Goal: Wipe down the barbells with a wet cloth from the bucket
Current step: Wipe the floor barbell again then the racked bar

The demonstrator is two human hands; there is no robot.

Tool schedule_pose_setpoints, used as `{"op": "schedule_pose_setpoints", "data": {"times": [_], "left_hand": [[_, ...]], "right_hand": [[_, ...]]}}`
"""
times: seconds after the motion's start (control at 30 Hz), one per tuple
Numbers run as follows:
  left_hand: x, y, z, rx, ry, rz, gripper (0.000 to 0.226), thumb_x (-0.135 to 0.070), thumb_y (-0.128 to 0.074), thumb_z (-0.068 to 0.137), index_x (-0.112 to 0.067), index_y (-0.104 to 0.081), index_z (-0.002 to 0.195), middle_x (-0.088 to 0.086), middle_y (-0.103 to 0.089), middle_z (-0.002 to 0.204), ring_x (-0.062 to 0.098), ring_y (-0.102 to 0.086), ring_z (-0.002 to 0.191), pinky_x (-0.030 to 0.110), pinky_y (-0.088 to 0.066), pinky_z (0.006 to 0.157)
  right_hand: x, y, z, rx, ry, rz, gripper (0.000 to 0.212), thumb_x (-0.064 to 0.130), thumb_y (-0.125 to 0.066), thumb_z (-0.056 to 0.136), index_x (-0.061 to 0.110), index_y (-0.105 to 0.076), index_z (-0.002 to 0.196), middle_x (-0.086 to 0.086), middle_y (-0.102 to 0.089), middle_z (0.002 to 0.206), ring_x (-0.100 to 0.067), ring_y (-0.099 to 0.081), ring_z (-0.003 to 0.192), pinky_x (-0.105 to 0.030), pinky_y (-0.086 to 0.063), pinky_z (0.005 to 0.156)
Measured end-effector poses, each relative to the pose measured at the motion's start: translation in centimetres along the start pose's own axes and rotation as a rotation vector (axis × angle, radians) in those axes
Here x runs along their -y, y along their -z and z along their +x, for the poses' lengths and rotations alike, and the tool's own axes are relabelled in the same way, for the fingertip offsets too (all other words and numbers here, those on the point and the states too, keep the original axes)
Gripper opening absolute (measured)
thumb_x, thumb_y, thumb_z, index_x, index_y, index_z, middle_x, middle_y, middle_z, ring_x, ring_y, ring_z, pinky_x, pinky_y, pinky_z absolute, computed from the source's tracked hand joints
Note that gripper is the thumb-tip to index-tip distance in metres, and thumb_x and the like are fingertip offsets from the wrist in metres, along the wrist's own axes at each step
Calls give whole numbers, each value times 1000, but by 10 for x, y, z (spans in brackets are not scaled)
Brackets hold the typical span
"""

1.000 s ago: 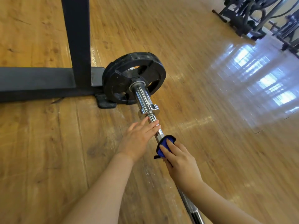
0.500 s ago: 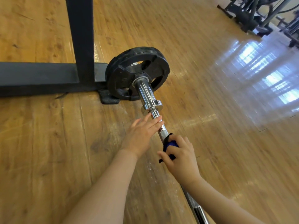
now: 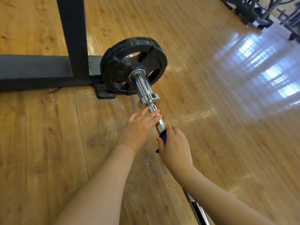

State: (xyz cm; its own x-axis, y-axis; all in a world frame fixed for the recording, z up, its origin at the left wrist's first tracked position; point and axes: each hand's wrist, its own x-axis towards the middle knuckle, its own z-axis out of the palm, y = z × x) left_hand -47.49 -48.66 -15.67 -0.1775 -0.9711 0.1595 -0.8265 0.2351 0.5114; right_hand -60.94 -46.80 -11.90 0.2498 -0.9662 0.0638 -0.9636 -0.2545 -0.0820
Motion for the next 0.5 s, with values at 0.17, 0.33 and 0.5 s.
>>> {"op": "schedule_pose_setpoints", "data": {"times": [0.17, 0.33, 0.5], "left_hand": [[-1, -9, -1, -116, -14, -49, 74, 10, -53, 82, -27, -36, 145, -13, -29, 153, 15, -17, 145, 33, -14, 114], [6, -13, 1, -192, -91, 19, 82, 20, -72, 52, -18, -61, 125, -3, -57, 133, 27, -51, 126, 42, -38, 97], [6, -11, 2, -177, -150, 139, 81, 18, -74, 48, -11, -63, 122, 2, -60, 130, 29, -55, 121, 45, -47, 92]], "right_hand": [[11, -12, 19, -87, 24, -49, 63, 15, -71, 78, -2, -47, 133, -15, -64, 109, -30, -62, 87, -39, -49, 76], [3, -12, 1, -225, 19, 16, 58, 11, -83, 58, 0, -54, 107, -17, -57, 108, -31, -64, 86, -39, -55, 76], [-1, -16, -15, -255, 13, 51, 40, 5, -82, 60, 6, -57, 91, -4, -55, 83, -21, -56, 70, -36, -53, 65]]}}
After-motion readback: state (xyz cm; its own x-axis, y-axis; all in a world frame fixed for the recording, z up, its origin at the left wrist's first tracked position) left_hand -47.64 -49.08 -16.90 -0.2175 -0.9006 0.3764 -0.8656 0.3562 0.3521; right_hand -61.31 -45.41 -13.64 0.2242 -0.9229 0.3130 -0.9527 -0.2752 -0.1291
